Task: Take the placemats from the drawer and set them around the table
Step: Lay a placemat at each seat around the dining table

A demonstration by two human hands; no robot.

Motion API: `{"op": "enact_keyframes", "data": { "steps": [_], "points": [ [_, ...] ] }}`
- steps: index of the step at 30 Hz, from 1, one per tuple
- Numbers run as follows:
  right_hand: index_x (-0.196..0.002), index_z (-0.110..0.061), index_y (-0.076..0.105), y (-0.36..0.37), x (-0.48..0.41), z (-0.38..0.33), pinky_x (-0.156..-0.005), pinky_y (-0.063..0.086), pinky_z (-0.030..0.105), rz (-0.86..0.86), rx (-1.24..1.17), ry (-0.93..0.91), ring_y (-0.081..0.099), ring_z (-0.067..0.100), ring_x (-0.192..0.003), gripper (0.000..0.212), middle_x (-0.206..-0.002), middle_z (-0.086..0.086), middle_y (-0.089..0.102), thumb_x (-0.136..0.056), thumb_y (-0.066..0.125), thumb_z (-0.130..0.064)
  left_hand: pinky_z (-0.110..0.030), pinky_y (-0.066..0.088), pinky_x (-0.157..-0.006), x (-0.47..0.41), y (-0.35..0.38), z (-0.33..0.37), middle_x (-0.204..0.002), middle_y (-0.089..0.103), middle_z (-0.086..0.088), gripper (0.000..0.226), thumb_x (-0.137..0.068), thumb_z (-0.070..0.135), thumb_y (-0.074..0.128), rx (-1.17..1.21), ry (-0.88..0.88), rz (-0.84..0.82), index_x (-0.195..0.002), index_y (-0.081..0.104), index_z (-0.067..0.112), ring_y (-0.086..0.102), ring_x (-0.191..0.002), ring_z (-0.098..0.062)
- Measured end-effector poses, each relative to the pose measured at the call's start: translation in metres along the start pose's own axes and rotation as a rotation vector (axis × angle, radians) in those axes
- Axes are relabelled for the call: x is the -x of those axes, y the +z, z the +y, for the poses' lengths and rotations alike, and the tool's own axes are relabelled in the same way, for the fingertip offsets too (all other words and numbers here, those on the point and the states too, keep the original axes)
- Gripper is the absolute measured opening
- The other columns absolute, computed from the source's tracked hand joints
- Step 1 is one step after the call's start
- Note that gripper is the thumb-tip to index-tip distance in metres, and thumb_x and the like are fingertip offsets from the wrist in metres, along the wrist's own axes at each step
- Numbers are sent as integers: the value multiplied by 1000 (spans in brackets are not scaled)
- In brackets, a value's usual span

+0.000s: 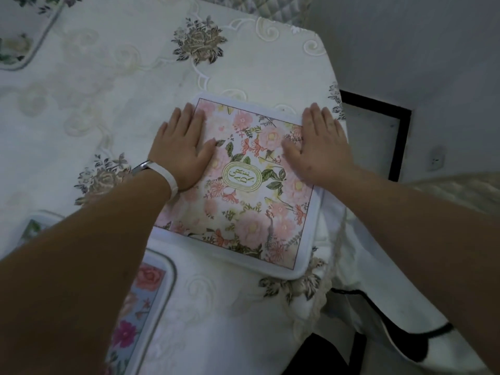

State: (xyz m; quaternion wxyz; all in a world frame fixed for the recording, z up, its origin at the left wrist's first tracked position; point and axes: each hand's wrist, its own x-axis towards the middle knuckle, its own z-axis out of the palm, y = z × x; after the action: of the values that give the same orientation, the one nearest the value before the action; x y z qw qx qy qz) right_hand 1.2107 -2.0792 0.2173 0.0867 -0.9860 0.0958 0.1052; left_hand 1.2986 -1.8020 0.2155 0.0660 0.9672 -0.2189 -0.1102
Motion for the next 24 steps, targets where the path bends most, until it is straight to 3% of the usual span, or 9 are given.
{"op": "enact_keyframes", "data": {
  "steps": [6, 12, 18, 21, 24],
  "points": [
    [-156, -9, -3, 7, 48, 6, -122, -5, 43, -48, -7, -150, -13, 24, -150, 77, -164, 12, -10, -98, 15, -56, -47, 9, -121, 65, 7, -10, -165, 0, -7, 74, -97, 58, 17, -17, 25, -42, -157, 4, 16, -2, -151, -27],
    [-155, -12, -11, 20, 98, -13, -122, -5, 45, -96, 34, -246, -21, 26, -148, 75, -161, 12, -19, -99, 11, -57, -43, -1, -120, 111, 20, 10, -164, -7, -7, 75, -96, 60, 10, 3, -54, -45, -157, -1, 18, -10, -150, -22],
    [-156, -10, 5, 36, 148, -55, -120, -2, 50, -129, 47, -320, -11, 30, -150, 76, -163, 13, -8, -98, 22, -57, -49, -1, -120, 138, 36, 50, -164, -10, -4, 72, -95, 60, 10, -40, 19, -72, -156, -2, 23, -12, -150, -25],
    [-153, -9, 28, 44, 165, -79, -119, 9, 54, -93, 16, -317, 13, 36, -149, 69, -162, 17, 17, -97, 31, -50, -48, -5, -120, 149, 42, 70, -163, -10, -1, 70, -94, 59, 9, -37, 82, -94, -155, -1, 27, -15, -149, -23],
    [-151, -11, 34, 51, 169, -91, -118, 15, 53, -78, -13, -280, 19, 35, -148, 66, -160, 12, 24, -98, 28, -49, -47, -9, -119, 152, 44, 76, -163, -9, 2, 68, -93, 57, 7, -5, 97, -110, -155, 1, 29, -18, -149, -21]
  ]
}}
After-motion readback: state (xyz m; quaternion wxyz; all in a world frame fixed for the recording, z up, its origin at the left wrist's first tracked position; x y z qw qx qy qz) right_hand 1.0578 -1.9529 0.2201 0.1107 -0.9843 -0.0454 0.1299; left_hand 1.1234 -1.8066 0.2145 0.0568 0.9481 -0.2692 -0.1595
